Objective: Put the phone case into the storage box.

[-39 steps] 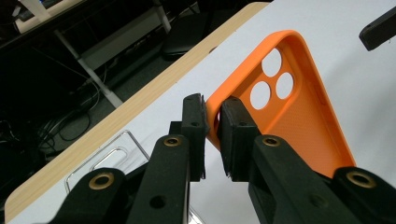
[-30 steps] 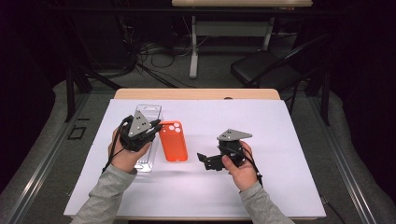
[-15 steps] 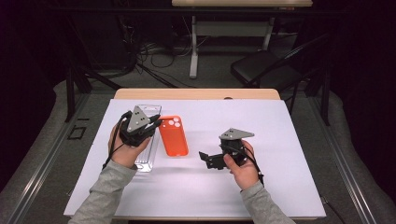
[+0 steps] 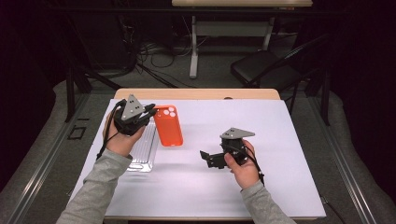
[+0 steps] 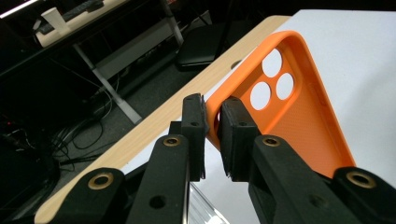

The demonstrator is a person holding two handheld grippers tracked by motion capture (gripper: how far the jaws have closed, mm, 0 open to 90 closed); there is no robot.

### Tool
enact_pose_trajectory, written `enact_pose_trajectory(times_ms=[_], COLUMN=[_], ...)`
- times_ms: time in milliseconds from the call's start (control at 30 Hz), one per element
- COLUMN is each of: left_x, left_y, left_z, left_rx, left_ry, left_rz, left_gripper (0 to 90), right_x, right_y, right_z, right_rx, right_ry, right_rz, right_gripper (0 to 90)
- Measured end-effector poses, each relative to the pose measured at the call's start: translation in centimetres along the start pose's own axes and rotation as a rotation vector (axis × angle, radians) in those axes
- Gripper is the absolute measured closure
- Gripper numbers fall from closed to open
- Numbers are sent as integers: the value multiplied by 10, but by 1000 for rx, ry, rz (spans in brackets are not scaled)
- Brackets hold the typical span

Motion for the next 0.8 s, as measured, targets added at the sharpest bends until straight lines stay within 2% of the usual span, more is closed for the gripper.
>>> enact_pose_trajectory(times_ms=[133, 267, 367, 500, 633, 800], left_x=[-8, -14, -18, -23, -28, -35], left_y=[-1, 0, 1, 3, 4, 6], left_z=[6, 13, 16, 21, 25, 27], left_rx=[22, 43, 45, 41, 45, 45], left_ry=[37, 50, 71, 73, 108, 127], left_rz=[17, 21, 31, 39, 57, 75], left_gripper=[813, 813, 813, 814, 814, 815], right_x=[1, 3, 4, 4, 5, 6], right_y=[0, 0, 0, 0, 0, 0], right_z=[0, -1, -1, -2, -2, -3], right_rx=[0, -1, -3, -6, -6, -6], right_ry=[1, 3, 2, 8, 7, 8], right_rz=[-4, -9, -12, -16, -17, -21], right_gripper=[0, 0, 0, 0, 0, 0])
Point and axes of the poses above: each handheld gripper's, and its own axes: y roughly forward along the jaws, z roughly out of its top, x roughly to its right, the point moved 10 cm from there along y, roughly forward along the jaws, and after that the axes turned 11 degrees about -y, right-handed, at the moved point
